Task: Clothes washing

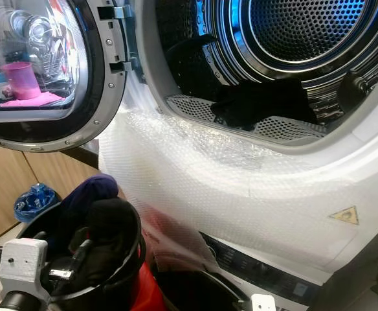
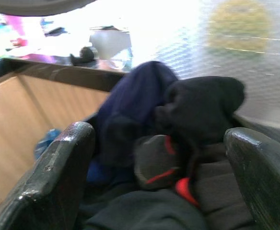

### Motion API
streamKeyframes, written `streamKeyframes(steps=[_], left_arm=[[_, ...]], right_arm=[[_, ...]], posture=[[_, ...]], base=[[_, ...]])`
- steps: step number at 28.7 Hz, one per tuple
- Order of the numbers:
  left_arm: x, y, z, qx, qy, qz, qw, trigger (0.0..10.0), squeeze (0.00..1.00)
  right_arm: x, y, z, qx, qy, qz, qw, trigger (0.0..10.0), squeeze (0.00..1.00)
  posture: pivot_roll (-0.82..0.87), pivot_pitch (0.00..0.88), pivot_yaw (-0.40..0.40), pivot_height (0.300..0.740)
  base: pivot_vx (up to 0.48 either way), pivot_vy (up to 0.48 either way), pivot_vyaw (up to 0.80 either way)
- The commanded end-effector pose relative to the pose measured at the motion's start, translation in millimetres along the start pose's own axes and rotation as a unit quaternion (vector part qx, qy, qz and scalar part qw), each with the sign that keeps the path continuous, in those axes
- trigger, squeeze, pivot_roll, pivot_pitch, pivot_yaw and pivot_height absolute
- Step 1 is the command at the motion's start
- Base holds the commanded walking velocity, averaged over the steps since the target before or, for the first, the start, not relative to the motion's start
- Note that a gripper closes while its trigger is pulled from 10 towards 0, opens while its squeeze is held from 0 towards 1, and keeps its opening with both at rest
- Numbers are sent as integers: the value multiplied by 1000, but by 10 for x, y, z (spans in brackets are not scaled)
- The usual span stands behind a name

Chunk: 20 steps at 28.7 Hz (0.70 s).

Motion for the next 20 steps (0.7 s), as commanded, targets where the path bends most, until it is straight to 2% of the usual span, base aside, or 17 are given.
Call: streamKeyframes(steps=[1,5,7,8,9,10,12,15,20], left_arm=[[-1,6,93,32,3,4,999,10000,0],[-46,29,165,63,-10,21,998,10000,0],[-89,70,224,87,-33,30,995,10000,0],[-155,145,255,96,-66,45,992,10000,0],[-155,145,255,96,-66,45,992,10000,0],[-152,229,257,92,-88,40,991,10000,0],[-118,325,245,81,-105,26,991,10000,0],[2,506,221,50,-110,-9,993,10000,0],[46,584,131,17,-117,-18,993,10000,0]], right_arm=[[52,13,16,1,-2,-3,1000,10000,0],[61,17,28,1,-1,-4,1000,10000,0],[66,19,39,1,1,-4,1000,10000,0],[71,21,43,1,2,-5,1000,10000,0],[71,21,43,1,2,-5,1000,10000,0],[75,22,45,2,3,-5,1000,10000,0],[80,23,48,2,2,-5,1000,10000,0],[108,27,50,3,-1,-9,1000,10000,0],[170,24,-17,-6,5,-18,1000,10000,0]], posture=[[521,0,-85,740],[522,0,-89,740],[519,0,-93,740],[517,0,-99,740],[517,0,-99,740],[518,0,-103,740],[512,0,-110,740],[495,0,-113,740],[467,0,-119,740]], base=[[0,0,0],[0,0,0],[0,0,0],[0,0,0],[0,0,0],[0,0,0],[0,0,0],[0,0,0],[0,0,0]])
Point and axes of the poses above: a point about 5 cm out from each wrist's last joint towards the gripper, its own y axis pointing out of the wrist towards the gripper, its own x axis along the axis of the wrist's last joint, z = x × y, the point moved 4 cm from there along y, pointing out of the wrist towards the gripper, and after that the axes turned 15 degrees about y, right-handed, at the moved point
